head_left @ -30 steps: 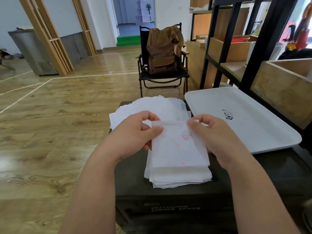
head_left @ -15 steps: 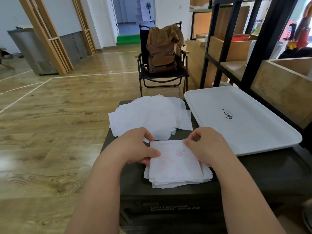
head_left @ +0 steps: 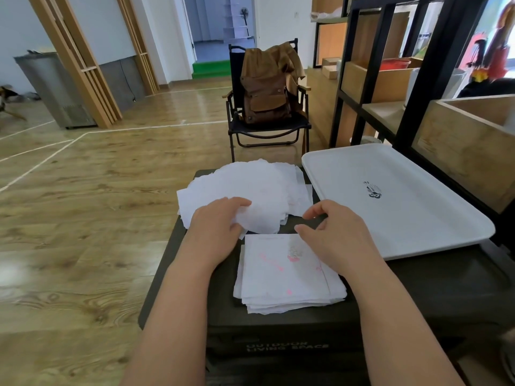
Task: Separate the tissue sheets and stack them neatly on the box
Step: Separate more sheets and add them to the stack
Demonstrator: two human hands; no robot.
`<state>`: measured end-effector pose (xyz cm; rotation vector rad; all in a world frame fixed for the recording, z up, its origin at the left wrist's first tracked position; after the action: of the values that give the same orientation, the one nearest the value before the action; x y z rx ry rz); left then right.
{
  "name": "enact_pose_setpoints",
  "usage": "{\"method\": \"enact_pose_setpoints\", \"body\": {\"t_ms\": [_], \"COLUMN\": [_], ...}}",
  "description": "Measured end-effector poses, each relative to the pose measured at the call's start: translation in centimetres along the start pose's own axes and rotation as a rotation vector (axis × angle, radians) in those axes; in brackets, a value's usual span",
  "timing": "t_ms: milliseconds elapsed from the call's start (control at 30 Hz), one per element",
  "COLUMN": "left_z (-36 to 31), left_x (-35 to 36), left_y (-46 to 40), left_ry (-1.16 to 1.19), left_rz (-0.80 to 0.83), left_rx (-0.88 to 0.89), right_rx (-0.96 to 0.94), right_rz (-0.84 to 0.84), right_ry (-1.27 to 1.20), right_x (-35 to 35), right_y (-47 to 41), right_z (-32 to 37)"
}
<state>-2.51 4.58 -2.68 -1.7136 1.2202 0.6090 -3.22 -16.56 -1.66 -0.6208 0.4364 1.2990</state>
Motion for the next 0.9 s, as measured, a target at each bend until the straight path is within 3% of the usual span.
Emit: {"method": "enact_pose_setpoints", "body": {"t_ms": [167, 300, 467, 667, 767, 900], "left_z": [0.0, -0.5, -1.9, -3.5, -3.2, -2.4], "left_x": [0.2, -0.5, -2.8, -4.5, -4.2, -4.0], "left_y": [-0.1, -0.1, -0.2, 0.0, 0.1, 0.3], "left_ry": [-0.004, 0.101, 0.551, 1.03, 1.036, 0.849], "left_rz": [-0.064, -0.234, -0.369, -0.29, -0.241, -0.241], "left_rx": [0.052, 0.004, -0.181, -0.417, -0.491, -0.491], "right_rx": [-0.015, -0.045, -0.11, -0.062, -0.081, -0.11], "right_rz": [-0.022, -0.047, 0.063, 0.141, 0.129, 0.002], "right_ry": [-0.025, -0.07, -0.227, -0.467, -0.54, -0.56], "right_x": [0.1, 0.1, 0.7, 1.5, 1.5, 1.6], "right_y": [-0.1, 0.0, 0.2, 0.8, 0.8, 0.7], "right_z": [0.0, 0.3, 1.1, 2.3, 2.5, 2.2]}}
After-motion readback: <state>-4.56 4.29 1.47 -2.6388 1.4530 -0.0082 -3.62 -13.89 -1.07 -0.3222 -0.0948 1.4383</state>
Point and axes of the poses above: each hand's wrist, its own y-axis away from the middle knuckle, its own x-axis out of the palm, z = x × y, the point moved 2 cm from there along -y, towards the middle knuckle, and after that the axes turned 11 degrees about -z, right-handed, at the moved point
